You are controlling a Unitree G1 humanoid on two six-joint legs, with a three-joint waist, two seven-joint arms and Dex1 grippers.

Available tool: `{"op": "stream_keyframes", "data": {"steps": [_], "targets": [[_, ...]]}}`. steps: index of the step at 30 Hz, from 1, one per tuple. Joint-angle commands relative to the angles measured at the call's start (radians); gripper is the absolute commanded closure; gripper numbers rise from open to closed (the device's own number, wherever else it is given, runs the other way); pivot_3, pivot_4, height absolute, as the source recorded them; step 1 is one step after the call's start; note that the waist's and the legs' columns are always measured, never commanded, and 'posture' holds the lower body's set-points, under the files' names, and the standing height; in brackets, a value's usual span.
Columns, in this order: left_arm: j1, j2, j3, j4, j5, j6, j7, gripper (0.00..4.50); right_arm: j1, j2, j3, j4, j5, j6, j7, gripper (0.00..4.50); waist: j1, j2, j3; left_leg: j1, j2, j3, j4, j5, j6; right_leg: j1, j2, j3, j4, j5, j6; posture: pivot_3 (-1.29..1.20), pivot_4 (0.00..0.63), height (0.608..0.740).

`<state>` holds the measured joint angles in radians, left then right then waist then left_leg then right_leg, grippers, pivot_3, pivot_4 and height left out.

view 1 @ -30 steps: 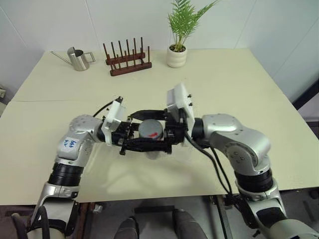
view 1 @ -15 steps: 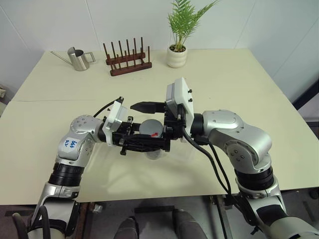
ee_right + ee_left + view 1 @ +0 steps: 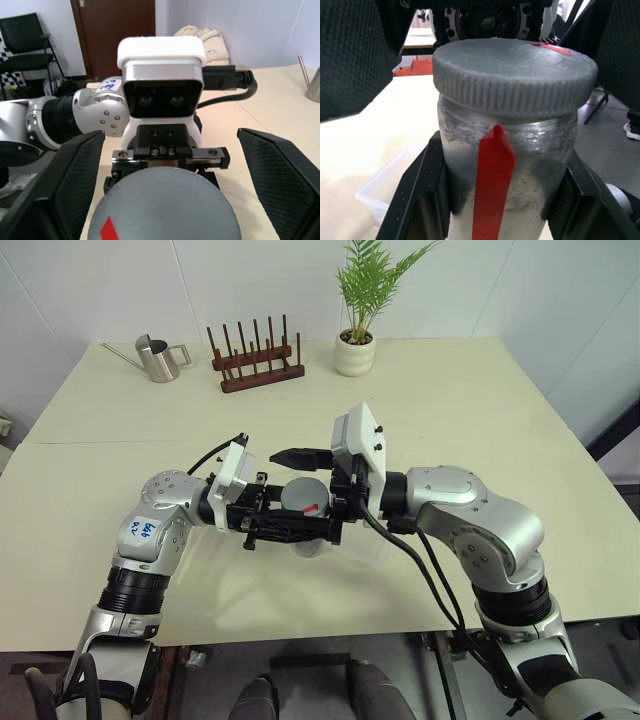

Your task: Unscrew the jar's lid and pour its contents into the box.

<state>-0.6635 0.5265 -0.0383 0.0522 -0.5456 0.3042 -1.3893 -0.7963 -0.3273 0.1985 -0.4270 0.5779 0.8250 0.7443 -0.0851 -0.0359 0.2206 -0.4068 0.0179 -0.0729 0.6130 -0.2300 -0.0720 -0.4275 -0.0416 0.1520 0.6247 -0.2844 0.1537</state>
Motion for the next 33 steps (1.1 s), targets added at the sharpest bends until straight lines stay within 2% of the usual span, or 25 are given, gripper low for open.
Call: {"op": "stream_keyframes", "data": {"steps": [1,7,24,33], "targets": [[-0.024,0.003,0.013,-0.055,-0.017,-0.01,0.006,2.57,0.003,-0.002,0.001,-0.007,-0.013,-0.031,-0.01,0.03,0.0,0.0,0.0,0.0,0.0,0.0,0.0,0.0,0.0,0.0,0.0,0.0,0.0,0.0,0.0,0.0,0.15,0.74],[-0.001,0.008,0.013,-0.078,-0.023,0.0,0.01,2.57,-0.002,-0.015,-0.029,0.008,-0.024,-0.04,-0.017,0.03,0.0,0.0,0.0,0.0,0.0,0.0,0.0,0.0,0.0,0.0,0.0,0.0,0.0,0.0,0.0,0.0,0.15,0.74],[-0.007,0.029,0.03,-0.028,-0.02,-0.01,0.018,2.57,0.014,-0.168,-0.115,0.009,0.009,-0.029,-0.015,0.03,0.001,0.0,0.0,0.0,0.0,0.0,0.0,0.0,0.0,0.0,0.0,0.0,0.0,0.0,0.0,0.0,0.15,0.74],[-0.011,0.035,0.036,0.012,-0.005,-0.032,0.016,2.57,0.025,-0.196,-0.14,-0.003,0.014,-0.017,-0.048,0.03,0.001,0.0,0.0,0.0,0.0,0.0,0.0,0.0,0.0,0.0,0.0,0.0,0.0,0.0,0.0,0.0,0.15,0.74]]}}
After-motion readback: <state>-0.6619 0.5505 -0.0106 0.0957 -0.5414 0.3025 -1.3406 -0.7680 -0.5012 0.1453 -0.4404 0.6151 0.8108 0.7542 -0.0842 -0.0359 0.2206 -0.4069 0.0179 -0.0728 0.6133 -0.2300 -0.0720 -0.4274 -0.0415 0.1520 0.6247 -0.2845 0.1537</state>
